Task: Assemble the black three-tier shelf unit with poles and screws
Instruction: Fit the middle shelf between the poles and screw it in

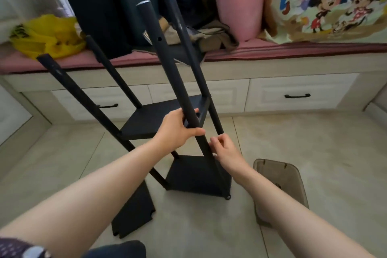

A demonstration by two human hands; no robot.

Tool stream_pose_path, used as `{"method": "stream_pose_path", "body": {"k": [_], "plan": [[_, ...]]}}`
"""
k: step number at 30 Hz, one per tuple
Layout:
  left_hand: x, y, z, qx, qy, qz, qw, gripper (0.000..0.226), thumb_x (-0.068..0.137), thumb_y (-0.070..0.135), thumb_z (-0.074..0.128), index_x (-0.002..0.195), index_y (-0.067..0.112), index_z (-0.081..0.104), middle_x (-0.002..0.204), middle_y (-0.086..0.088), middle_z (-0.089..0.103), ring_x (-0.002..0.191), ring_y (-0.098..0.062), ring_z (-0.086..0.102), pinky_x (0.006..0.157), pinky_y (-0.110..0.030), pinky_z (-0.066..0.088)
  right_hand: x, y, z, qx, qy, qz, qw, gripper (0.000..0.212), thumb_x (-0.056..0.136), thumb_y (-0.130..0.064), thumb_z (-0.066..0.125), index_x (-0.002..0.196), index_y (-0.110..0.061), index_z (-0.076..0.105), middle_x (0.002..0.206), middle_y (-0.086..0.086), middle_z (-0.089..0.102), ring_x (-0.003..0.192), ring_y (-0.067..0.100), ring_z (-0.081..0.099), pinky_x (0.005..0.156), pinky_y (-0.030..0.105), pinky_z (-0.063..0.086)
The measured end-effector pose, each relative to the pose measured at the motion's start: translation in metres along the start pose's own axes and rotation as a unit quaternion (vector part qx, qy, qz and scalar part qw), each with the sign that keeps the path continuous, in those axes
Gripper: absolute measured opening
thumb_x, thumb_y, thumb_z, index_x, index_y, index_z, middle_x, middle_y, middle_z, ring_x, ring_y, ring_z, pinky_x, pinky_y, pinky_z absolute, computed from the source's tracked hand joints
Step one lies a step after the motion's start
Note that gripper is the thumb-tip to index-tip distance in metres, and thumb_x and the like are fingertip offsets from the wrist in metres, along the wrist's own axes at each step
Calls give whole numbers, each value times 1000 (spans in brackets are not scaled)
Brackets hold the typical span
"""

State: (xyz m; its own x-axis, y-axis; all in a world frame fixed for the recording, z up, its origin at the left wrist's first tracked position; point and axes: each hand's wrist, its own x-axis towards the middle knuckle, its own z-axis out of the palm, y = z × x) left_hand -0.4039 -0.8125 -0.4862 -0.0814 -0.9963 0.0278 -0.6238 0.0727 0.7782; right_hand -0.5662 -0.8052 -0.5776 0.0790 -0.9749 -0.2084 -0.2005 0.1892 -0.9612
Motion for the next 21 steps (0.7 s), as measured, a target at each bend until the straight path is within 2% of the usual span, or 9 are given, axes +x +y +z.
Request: {"method": "stream_pose_path", "body": {"k": [2, 5, 9, 11, 13, 16, 19, 21], "plan": [[3, -5, -15, -6, -2, -7, 1000, 59, 78, 27, 86, 132, 19, 63, 131, 9, 65, 124, -9, 58, 108, -32, 46, 9, -14, 13, -24, -15, -3, 1000, 21, 104, -42, 41, 105, -22, 50, 101, 5, 69, 94, 14, 69, 80, 31, 56], [2, -20, -36, -24, 8, -9, 1000, 60, 79, 26, 86, 133, 21, 62, 125, 10, 67, 121, -8, 60, 108, -32, 48, 16, -32, 39, -6, -30, -11, 999, 23, 107, -39, 36, 110, -19, 48, 94, 4, 74, 77, 3, 72, 63, 17, 49], [-3, -43, -60, -57, 42, 2, 997, 62, 79, 26, 85, 136, 21, 61, 125, 9, 67, 122, -8, 61, 110, -34, 48, 24, -50, 63, -28, -45, -26, 998, 25, 107, -36, 37, 111, -14, 47, 94, 8, 72, 70, -2, 70, 52, 8, 47], [-5, -55, -70, -73, 63, 7, 995, 62, 79, 27, 85, 136, 18, 61, 127, 10, 67, 120, -6, 61, 108, -33, 49, 29, -61, 70, -47, -75, -39, 995, 26, 107, -35, 38, 111, -10, 46, 93, 10, 72, 74, 4, 72, 61, 15, 53], [-7, -67, -80, -92, 81, 3, 992, 64, 80, 28, 85, 138, 20, 60, 122, 9, 69, 116, -3, 63, 102, -25, 53, 32, -71, 77, -77, -101, -54, 990, 27, 106, -34, 40, 111, -9, 48, 89, 7, 74, 80, 9, 73, 74, 25, 56], [-10, -84, -97, -112, 104, -11, 988, 63, 79, 29, 85, 137, 25, 61, 110, 16, 70, 102, 12, 63, 81, -3, 49, 41, -77, 91, -104, -137, -76, 982, 23, 106, -33, 42, 109, -12, 51, 87, 3, 75, 82, 5, 72, 74, 23, 53], [-16, -98, -112, -130, 121, -31, 984, 56, 79, 31, 84, 131, 31, 64, 96, 26, 72, 92, 22, 61, 68, 0, 46, 47, -82, 105, -107, -165, -89, 976, 19, 105, -32, 44, 104, -15, 52, 88, 3, 76, 85, 6, 72, 79, 25, 54], [-20, -105, -118, -136, 136, -42, 980, 51, 78, 33, 85, 125, 37, 65, 91, 35, 70, 93, 22, 61, 67, 0, 46, 51, -83, 113, -101, -171, -103, 975, 20, 104, -33, 46, 103, -14, 51, 87, 3, 76, 83, 6, 73, 78, 24, 55]]}}
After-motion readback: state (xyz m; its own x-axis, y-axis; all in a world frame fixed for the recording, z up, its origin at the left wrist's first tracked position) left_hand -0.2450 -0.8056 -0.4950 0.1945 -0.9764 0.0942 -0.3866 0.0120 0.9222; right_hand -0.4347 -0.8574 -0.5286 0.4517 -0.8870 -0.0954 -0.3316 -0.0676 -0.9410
